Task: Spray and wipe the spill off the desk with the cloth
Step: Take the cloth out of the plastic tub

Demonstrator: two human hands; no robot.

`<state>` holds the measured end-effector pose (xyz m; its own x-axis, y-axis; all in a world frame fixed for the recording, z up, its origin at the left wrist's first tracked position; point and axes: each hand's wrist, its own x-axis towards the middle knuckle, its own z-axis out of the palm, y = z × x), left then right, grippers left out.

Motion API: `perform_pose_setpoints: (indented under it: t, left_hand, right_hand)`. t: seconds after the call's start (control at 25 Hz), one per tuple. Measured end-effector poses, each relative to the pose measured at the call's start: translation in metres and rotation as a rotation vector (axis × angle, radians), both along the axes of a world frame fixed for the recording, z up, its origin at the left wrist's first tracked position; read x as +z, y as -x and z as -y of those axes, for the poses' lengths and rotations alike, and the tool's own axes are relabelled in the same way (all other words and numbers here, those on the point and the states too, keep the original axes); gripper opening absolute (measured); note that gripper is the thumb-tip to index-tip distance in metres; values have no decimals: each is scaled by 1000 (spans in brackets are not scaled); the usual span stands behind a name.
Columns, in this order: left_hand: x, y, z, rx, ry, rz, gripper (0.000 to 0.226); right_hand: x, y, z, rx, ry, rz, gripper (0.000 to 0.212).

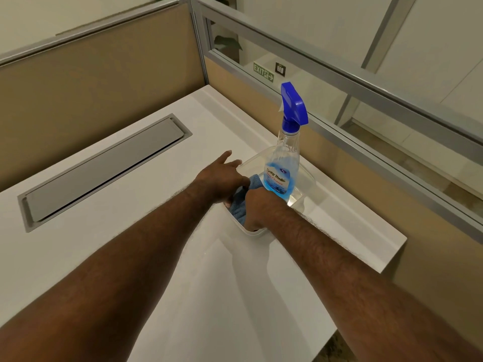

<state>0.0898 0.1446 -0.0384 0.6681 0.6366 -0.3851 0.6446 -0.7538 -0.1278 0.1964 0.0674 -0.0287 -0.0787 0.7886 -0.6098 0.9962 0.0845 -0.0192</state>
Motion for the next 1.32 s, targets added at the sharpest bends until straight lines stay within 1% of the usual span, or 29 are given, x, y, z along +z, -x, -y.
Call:
perform_pose_setpoints:
  t: [0.08, 0.12, 0.2, 0.24, 0.28, 0.36, 0.4, 0.52, 0.6, 0.68, 0.8, 0.88, 0.96, 1.08, 1.16, 1.24, 1.32]
  left_hand:
    - [-1, -2, 2, -15, 4, -31, 47]
    - [-2, -2, 2, 12, 31, -17, 49]
    - [-1, -1, 2, 158, 141, 94, 56]
    - [-2, -1, 2, 175, 156, 120, 50]
    - [-4, -1, 0, 86, 71, 54, 40]
    - [-6, 2, 2, -5, -50, 12, 24]
    - [-5, 4, 2, -32, -94, 21, 21]
    - [-3, 10, 3, -21, -134, 127, 20]
    - [4, 14, 2, 7, -136, 249, 21]
    - [14, 18, -1, 75, -97, 397, 22]
    - [34, 24, 4, 218, -43, 590, 21]
    - [45, 29, 10, 355, 62, 746, 21]
    - [57, 35, 18, 507, 143, 888, 20]
    - [76, 49, 35, 661, 182, 1034, 19]
    - [87, 60, 49, 778, 261, 1208, 20]
    - [100, 75, 66, 841, 360, 1429, 27]
    - [109, 93, 81, 855, 419, 1594, 38]
  right_hand:
    - [0, -1, 0, -3, -10, -5, 61]
    - [-1, -1, 0, -11, -27, -10, 62]
    - [-6, -1, 3, -33, -96, -16, 63]
    - [-9, -1, 5, -45, -133, -19, 62]
    - [-12, -2, 7, -56, -163, -27, 60]
    - [-17, -6, 8, -86, -212, -64, 57]
    - [-19, -9, 8, -109, -238, -93, 55]
    - [-17, -22, 12, -206, -341, -213, 47]
    - [-12, -34, 17, -271, -431, -306, 44]
    - [-4, -47, 22, -362, -558, -478, 33]
    - [17, -57, 23, -445, -700, -703, 20]
    - [34, -56, 21, -445, -730, -799, 15]
    - [50, -52, 18, -430, -744, -889, 12]
    - [72, -44, 13, -411, -740, -976, 16]
    - [84, -38, 7, -424, -740, -1054, 16]
    - [93, -30, 0, -438, -675, -1192, 15]
    - [98, -22, -7, -454, -536, -1337, 15]
